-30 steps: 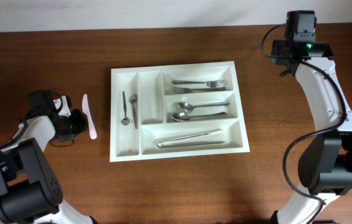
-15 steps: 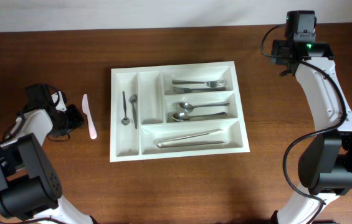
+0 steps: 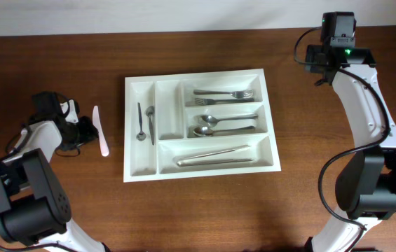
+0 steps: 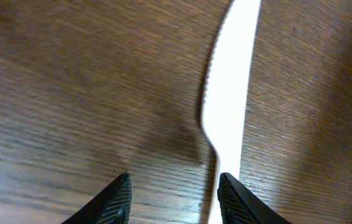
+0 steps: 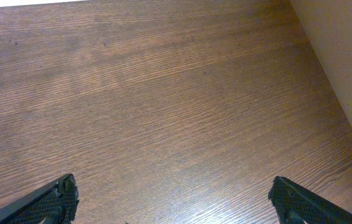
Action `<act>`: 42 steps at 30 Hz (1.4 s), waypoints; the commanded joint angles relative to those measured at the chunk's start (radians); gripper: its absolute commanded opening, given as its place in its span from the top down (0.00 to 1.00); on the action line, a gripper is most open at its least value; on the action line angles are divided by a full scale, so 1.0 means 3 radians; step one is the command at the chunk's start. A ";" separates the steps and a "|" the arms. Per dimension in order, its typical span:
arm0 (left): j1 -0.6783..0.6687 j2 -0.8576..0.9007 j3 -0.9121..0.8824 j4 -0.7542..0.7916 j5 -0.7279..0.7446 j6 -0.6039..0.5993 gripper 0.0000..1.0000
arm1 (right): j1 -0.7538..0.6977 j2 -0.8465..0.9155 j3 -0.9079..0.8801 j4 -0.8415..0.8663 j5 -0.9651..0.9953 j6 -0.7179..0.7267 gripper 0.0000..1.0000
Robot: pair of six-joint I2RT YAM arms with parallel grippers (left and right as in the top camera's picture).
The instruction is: Pack container
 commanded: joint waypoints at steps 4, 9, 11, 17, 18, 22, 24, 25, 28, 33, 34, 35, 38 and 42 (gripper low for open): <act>-0.0278 0.0240 -0.0094 -0.0053 0.0053 0.0303 0.52 | -0.0028 -0.0018 0.0019 0.0001 0.0014 0.0029 0.01; -0.0441 0.0240 -0.0094 -0.0080 -0.0020 0.0310 0.52 | -0.0028 -0.0018 0.0019 0.0001 0.0014 0.0029 0.01; -0.0473 0.0240 -0.0094 -0.0130 -0.0116 0.0268 0.52 | -0.0028 -0.0018 0.0019 0.0001 0.0014 0.0028 0.01; -0.0474 0.0240 -0.0094 -0.0331 -0.0429 0.0169 0.52 | -0.0028 -0.0018 0.0019 0.0001 0.0014 0.0028 0.01; -0.0472 0.0240 -0.0094 -0.0354 -0.0478 0.0121 0.52 | -0.0028 -0.0018 0.0019 0.0001 0.0014 0.0028 0.01; -0.0458 0.0240 -0.0095 -0.0455 -0.0618 0.0107 0.52 | -0.0028 -0.0018 0.0019 0.0001 0.0014 0.0028 0.01; -0.0444 0.0240 -0.0095 -0.0507 -0.0651 0.0107 0.52 | -0.0028 -0.0018 0.0019 0.0001 0.0014 0.0028 0.01; -0.0434 0.0240 -0.0095 -0.0534 -0.0651 0.0107 0.52 | -0.0028 -0.0018 0.0019 0.0001 0.0014 0.0029 0.01; -0.0399 0.0240 -0.0095 -0.0608 -0.0647 0.0107 0.54 | -0.0028 -0.0018 0.0019 0.0001 0.0014 0.0029 0.01; -0.0399 0.0240 -0.0095 -0.0641 -0.0647 0.0108 0.60 | -0.0028 -0.0018 0.0019 0.0001 0.0014 0.0028 0.01; -0.0399 0.0240 -0.0095 -0.0646 -0.0649 0.0111 0.62 | -0.0028 -0.0018 0.0019 0.0001 0.0014 0.0028 0.01; -0.0399 0.0240 -0.0095 -0.0656 -0.0647 0.0109 0.63 | -0.0028 -0.0018 0.0019 0.0001 0.0014 0.0028 0.01; -0.0401 0.0242 -0.0099 -0.0671 -0.0646 0.0109 0.68 | -0.0028 -0.0018 0.0019 0.0001 0.0014 0.0028 0.01; -0.0401 0.0242 -0.0163 -0.0670 -0.0645 0.0109 0.69 | -0.0028 -0.0018 0.0019 0.0001 0.0014 0.0029 0.01</act>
